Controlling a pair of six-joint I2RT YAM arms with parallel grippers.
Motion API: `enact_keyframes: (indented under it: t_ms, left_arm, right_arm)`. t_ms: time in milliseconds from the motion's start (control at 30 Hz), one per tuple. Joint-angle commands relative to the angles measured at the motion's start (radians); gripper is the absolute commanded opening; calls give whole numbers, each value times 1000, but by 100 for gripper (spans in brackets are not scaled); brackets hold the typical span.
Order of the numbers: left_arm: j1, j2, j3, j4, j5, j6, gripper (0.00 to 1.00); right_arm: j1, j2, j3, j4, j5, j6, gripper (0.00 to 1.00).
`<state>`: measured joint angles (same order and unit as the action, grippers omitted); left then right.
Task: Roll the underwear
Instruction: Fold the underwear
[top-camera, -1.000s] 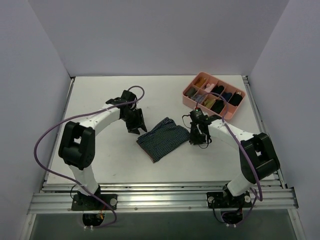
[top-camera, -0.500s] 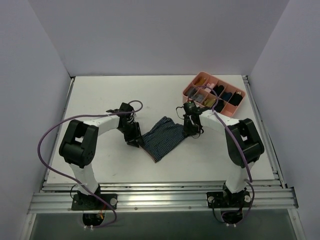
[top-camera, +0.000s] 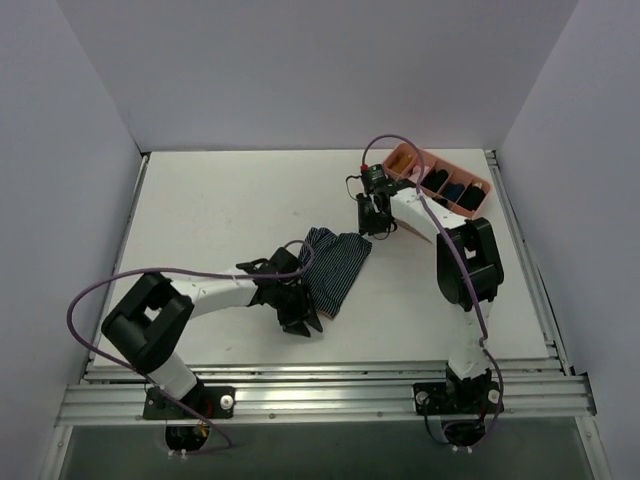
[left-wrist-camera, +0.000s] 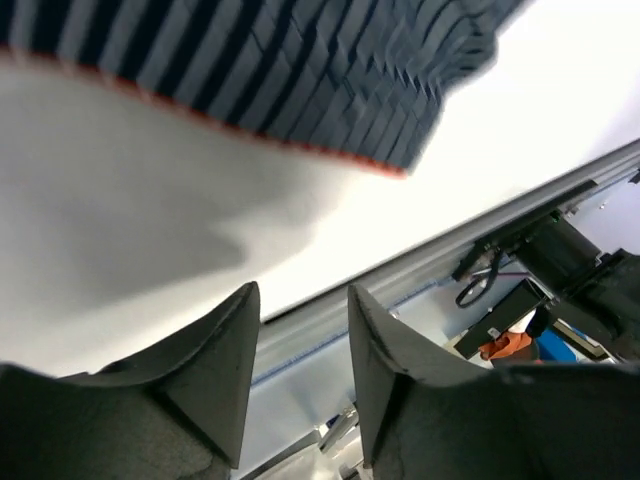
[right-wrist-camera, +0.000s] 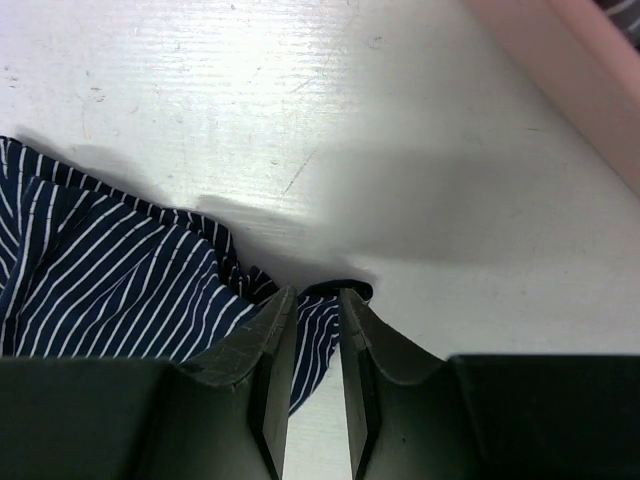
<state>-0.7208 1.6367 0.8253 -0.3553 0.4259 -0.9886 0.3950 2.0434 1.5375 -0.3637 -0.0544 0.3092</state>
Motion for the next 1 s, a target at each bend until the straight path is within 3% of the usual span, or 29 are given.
enact_keyframes:
  t_ms: [0, 100, 233, 300, 367, 467, 633, 767, 967]
  left_arm:
    - [-26, -124, 47, -60, -85, -123, 50]
    - [67, -184, 157, -236, -159, -52, 54]
    - [266, -94, 377, -356, -156, 218, 56]
    - [329, 17, 477, -367, -118, 310, 59]
    - [343, 145, 641, -385, -47, 433, 69]
    - [339, 294, 842, -457, -21, 539, 70]
    - [337, 423, 933, -422, 42, 591, 71]
    - [333, 526, 977, -427, 43, 610, 77]
    - [325, 555, 971, -367, 22, 650, 78]
  right_arm:
    - [1, -29, 52, -133, 31, -15, 20]
    - [10, -98, 6, -167, 48, 54, 20]
    - [38, -236, -106, -140, 25, 143, 20]
    - [56, -279, -173, -133, 13, 168, 20]
    - [67, -340, -212, -135, 14, 185, 20]
    - [74, -416, -278, -133, 14, 199, 21]
    - [79, -485, -318, -164, 21, 199, 21]
    - [77, -502, -310, -178, 18, 192, 21]
    - [82, -503, -307, -196, 14, 176, 20]
